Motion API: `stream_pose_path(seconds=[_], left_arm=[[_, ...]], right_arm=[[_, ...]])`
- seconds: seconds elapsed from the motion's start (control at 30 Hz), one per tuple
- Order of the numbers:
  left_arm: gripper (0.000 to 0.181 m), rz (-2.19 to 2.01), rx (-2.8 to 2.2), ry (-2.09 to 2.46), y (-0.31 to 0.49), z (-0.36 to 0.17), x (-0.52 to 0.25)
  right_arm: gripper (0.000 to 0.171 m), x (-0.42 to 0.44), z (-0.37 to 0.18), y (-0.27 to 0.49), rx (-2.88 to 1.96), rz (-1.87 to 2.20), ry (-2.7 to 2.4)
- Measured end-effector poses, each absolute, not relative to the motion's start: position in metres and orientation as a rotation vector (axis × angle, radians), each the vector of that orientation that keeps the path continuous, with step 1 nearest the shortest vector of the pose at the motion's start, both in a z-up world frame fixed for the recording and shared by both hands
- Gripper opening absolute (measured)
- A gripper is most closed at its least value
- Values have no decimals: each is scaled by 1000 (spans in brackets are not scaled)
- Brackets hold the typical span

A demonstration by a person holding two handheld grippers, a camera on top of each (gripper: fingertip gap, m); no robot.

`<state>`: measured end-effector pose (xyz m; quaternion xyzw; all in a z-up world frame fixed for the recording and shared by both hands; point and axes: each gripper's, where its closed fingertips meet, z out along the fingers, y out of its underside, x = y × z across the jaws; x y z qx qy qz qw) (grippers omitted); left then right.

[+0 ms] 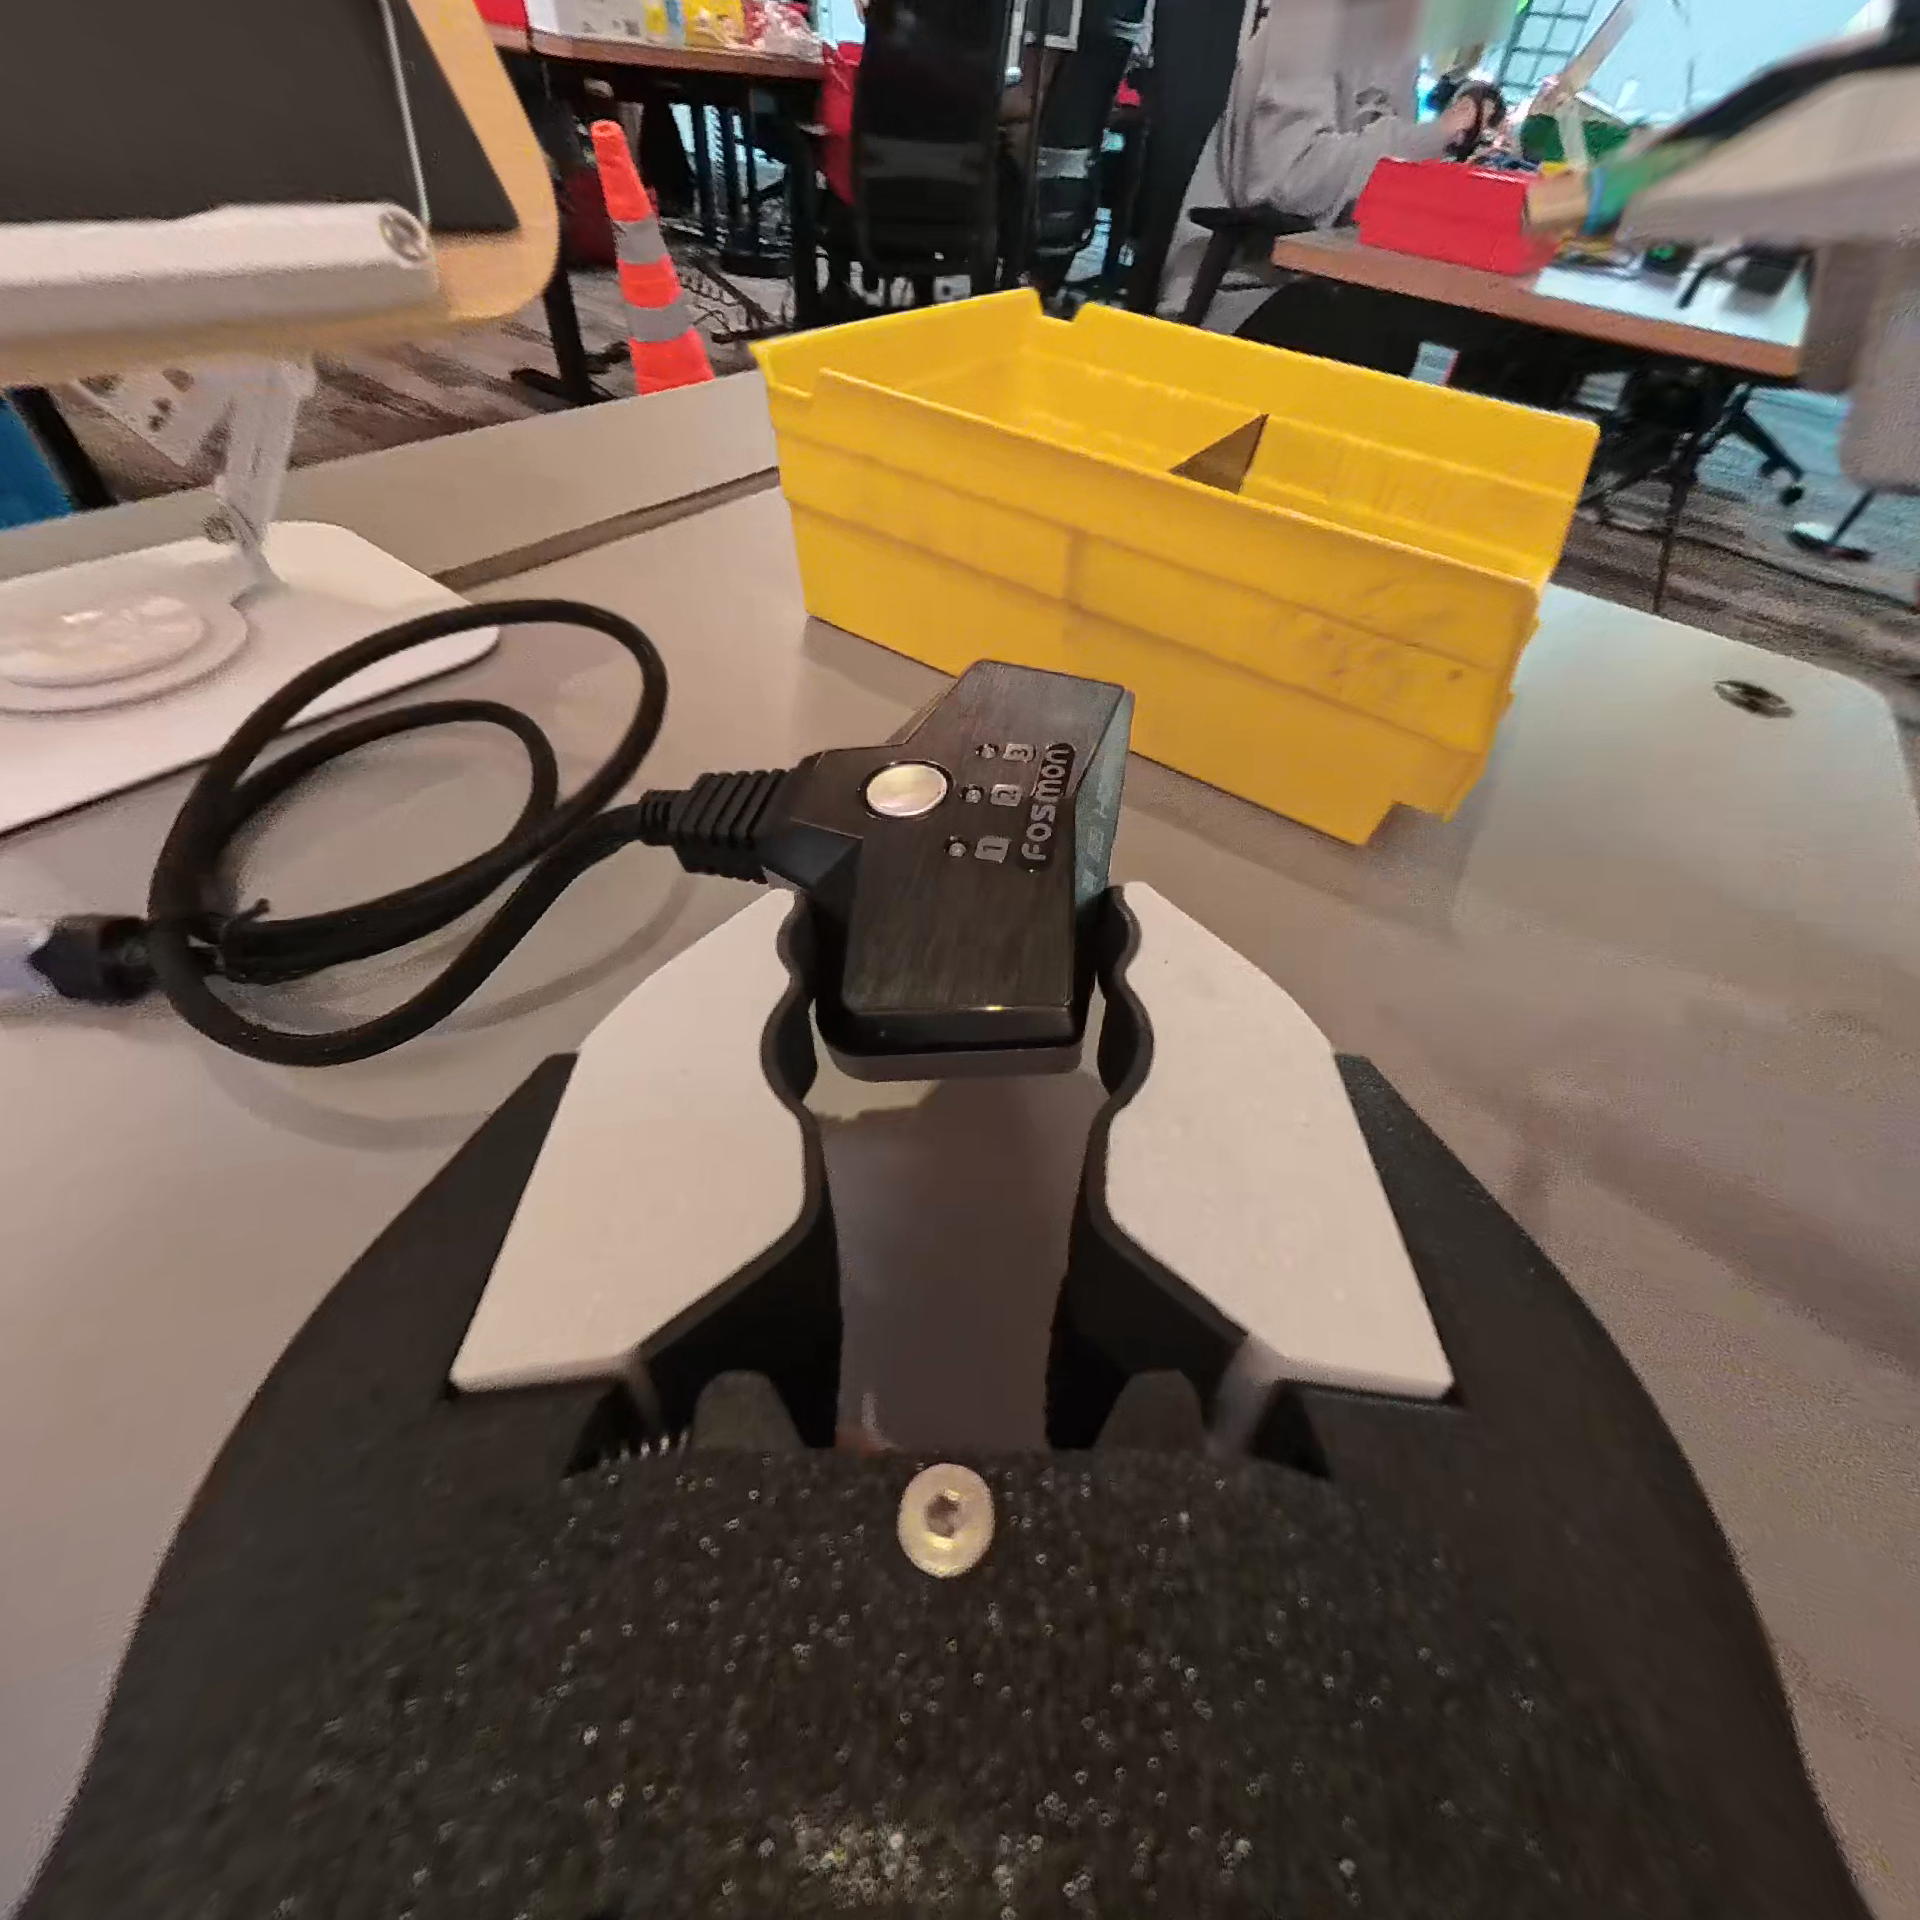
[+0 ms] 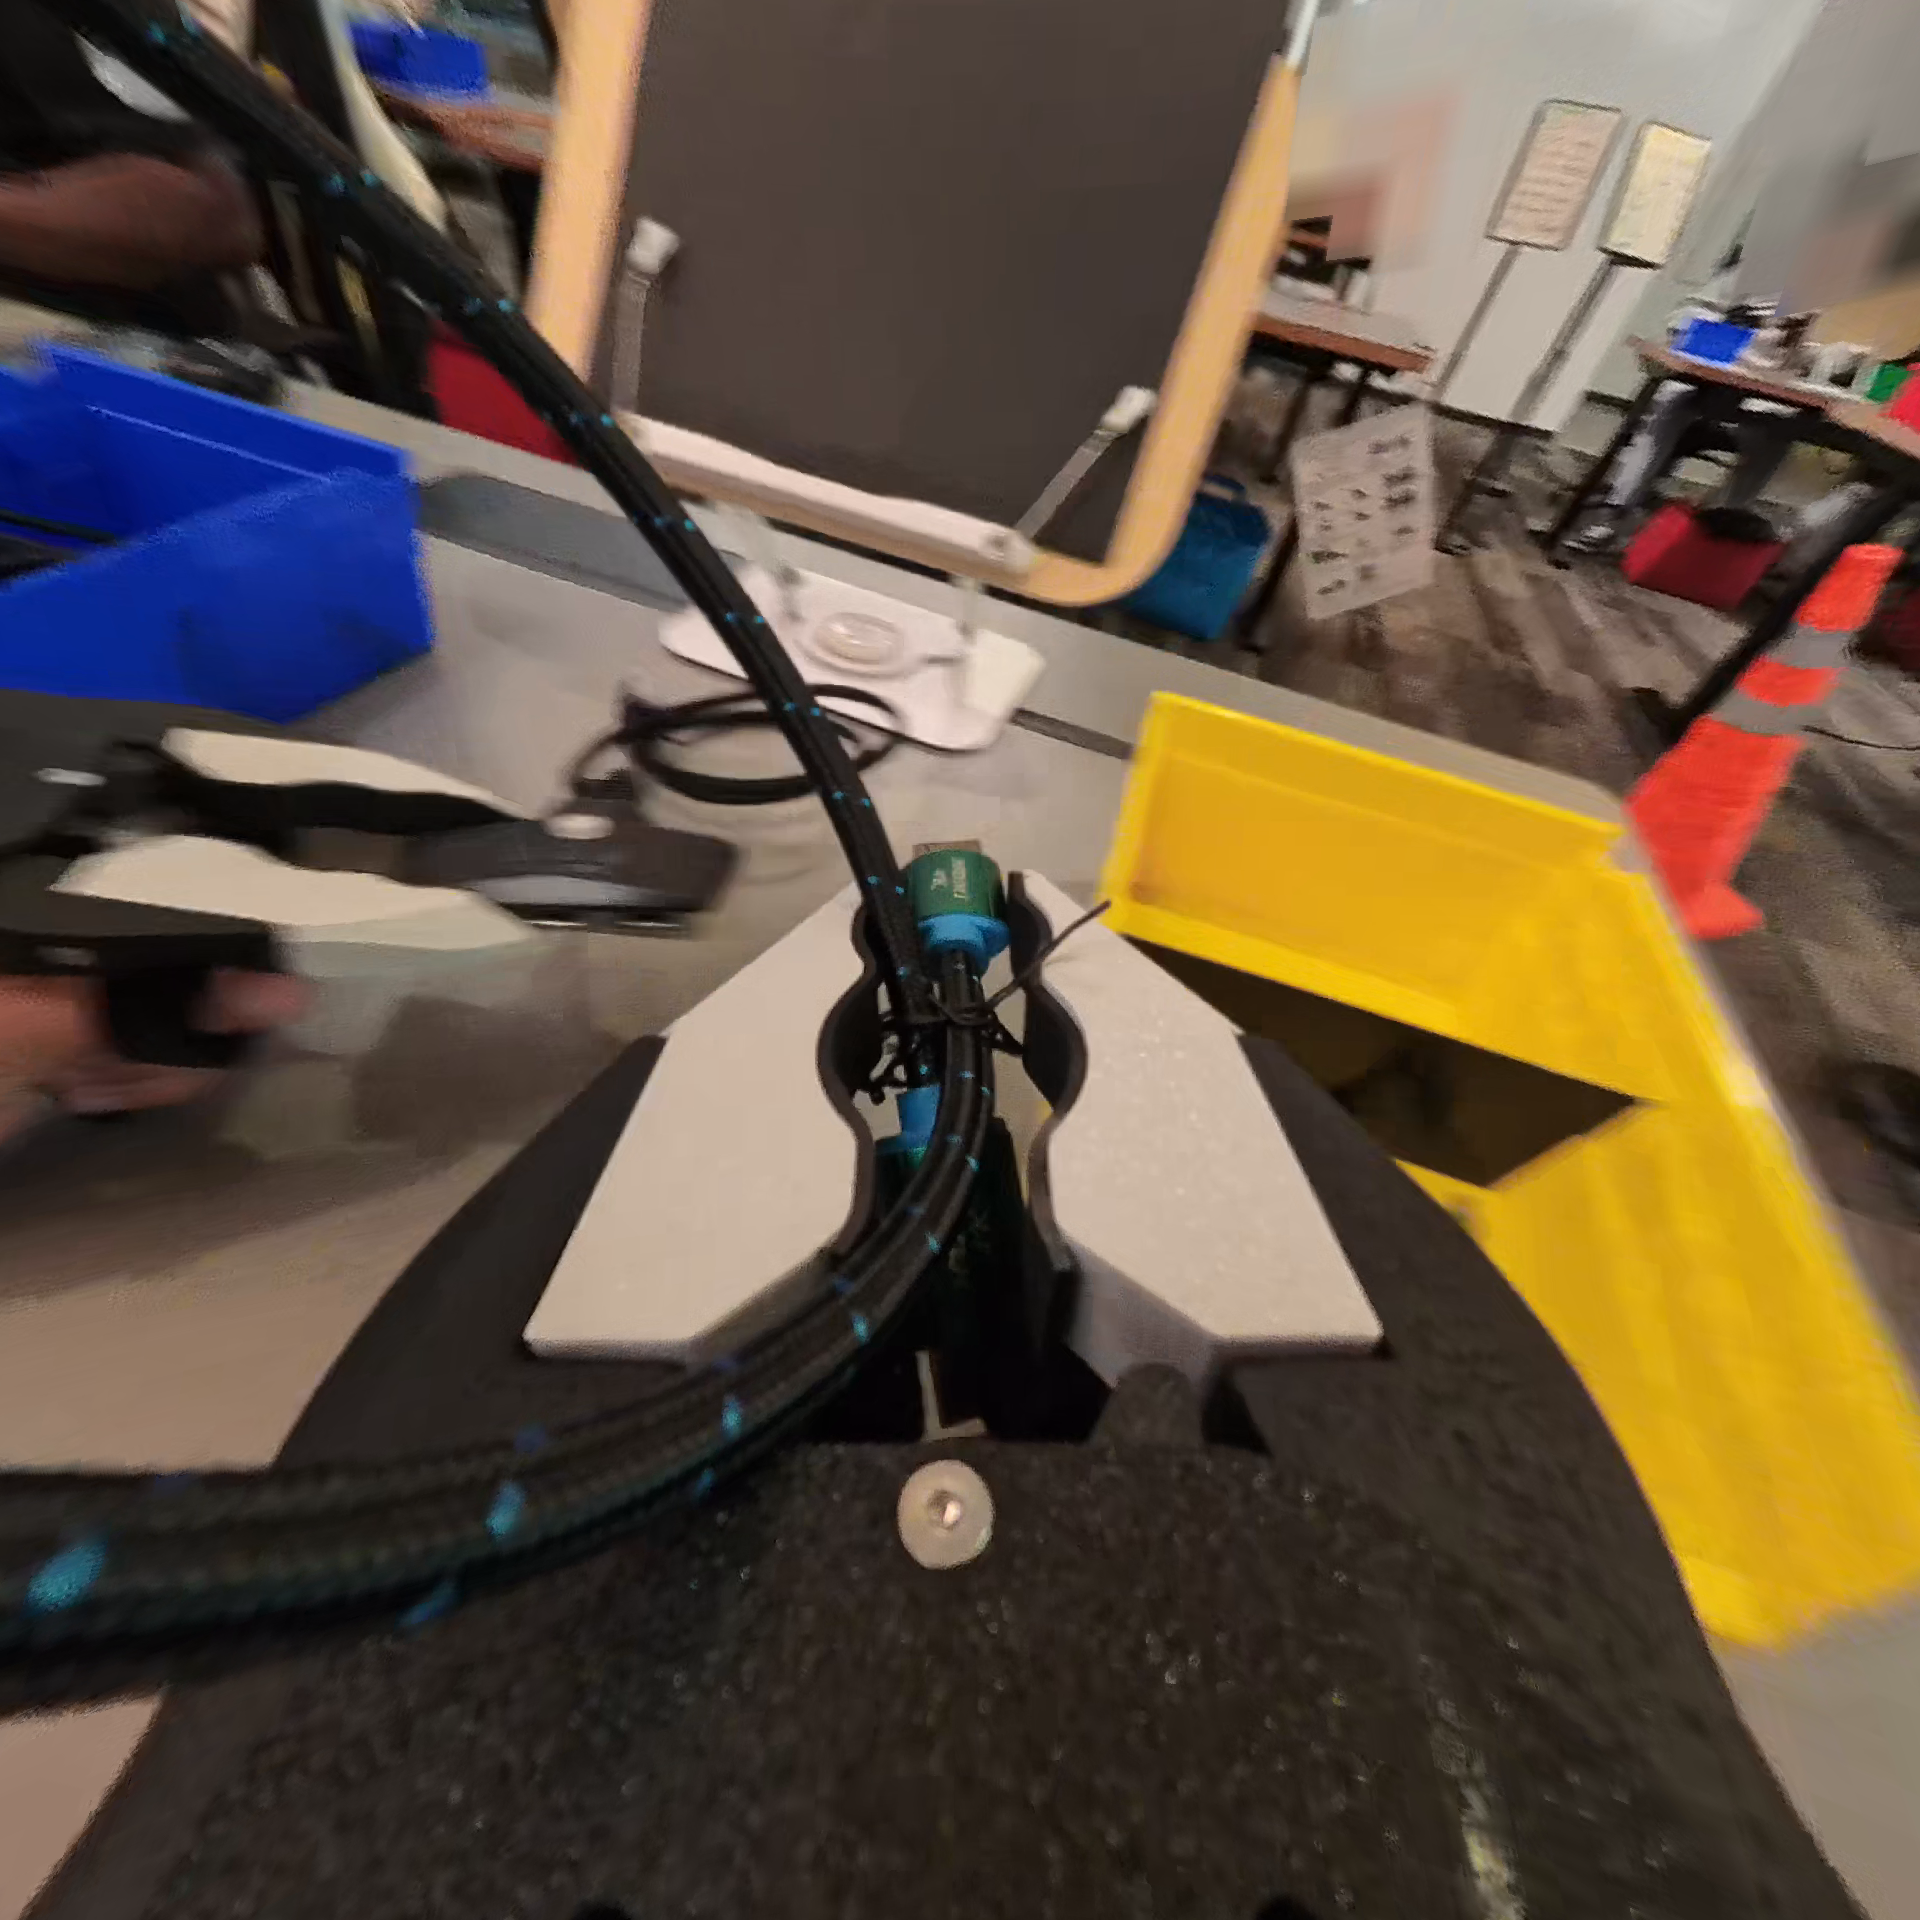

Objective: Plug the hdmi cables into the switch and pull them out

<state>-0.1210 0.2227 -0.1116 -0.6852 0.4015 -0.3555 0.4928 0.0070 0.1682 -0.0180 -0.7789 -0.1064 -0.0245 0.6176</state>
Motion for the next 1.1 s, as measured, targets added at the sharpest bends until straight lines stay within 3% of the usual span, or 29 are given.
stream_pose_path(seconds=[0.27, 0.4, 0.57, 0.7, 0.8, 1.1], left_arm=[[52, -855, -1645, 1041, 214, -114, -118], [52, -830, -1647, 1062, 213, -118, -116], [52, -814, -1636, 1068, 215, -118, -121], [52, -832, -1625, 1085, 216, -117, -125], [52, -851, -1627, 1103, 216, -118, -126], [52, -855, -1626, 1123, 214, -120, -122]], right_arm=[[20, 226, -50, 178, -2196, -942, -505], [20, 244, -90, 196, -2212, -1253, -665], [21, 232, -140, 204, -2325, -1367, -875], [40, 220, -153, 199, -2415, -1170, -942], [66, 220, -149, 184, -2521, -1012, -970], [69, 212, -126, 184, -2557, -732, -944]])
